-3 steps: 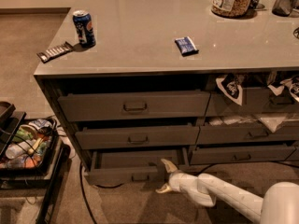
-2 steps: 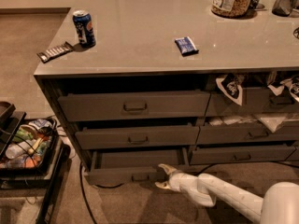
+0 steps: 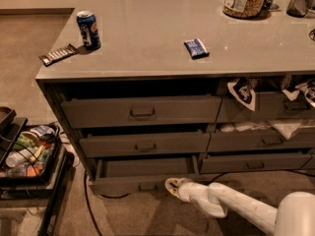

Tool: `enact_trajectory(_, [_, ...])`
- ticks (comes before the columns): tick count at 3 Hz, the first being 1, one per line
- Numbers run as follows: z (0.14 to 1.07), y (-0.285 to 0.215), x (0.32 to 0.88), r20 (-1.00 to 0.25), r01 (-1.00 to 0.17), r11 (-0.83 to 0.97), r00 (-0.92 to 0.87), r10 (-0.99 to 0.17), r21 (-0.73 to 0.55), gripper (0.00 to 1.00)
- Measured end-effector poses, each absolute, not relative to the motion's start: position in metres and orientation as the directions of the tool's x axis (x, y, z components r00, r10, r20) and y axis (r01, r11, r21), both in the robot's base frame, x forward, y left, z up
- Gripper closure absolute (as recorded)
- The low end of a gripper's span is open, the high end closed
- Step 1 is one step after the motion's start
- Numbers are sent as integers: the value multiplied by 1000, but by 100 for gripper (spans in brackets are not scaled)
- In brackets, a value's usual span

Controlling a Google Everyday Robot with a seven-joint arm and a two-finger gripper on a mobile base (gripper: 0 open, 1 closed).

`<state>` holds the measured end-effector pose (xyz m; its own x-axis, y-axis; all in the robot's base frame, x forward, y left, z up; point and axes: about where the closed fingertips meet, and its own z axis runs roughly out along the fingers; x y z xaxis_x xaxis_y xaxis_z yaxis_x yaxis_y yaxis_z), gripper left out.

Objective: Open bottom drawer

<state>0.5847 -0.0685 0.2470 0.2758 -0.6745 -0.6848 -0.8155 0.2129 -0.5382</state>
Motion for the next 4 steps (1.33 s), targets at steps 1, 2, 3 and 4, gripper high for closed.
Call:
enact_trajectory(1, [245, -70, 600, -676, -810, 200, 293, -676, -551, 100])
enact_trajectory(2, [241, -69, 625, -665, -802, 185, 315, -677, -568, 100])
enact_trajectory(3, [237, -67, 645, -657, -796, 176, 327, -680, -579, 100])
enact_trajectory(4, [238, -70, 660, -639, -775, 186, 332, -694, -604, 100])
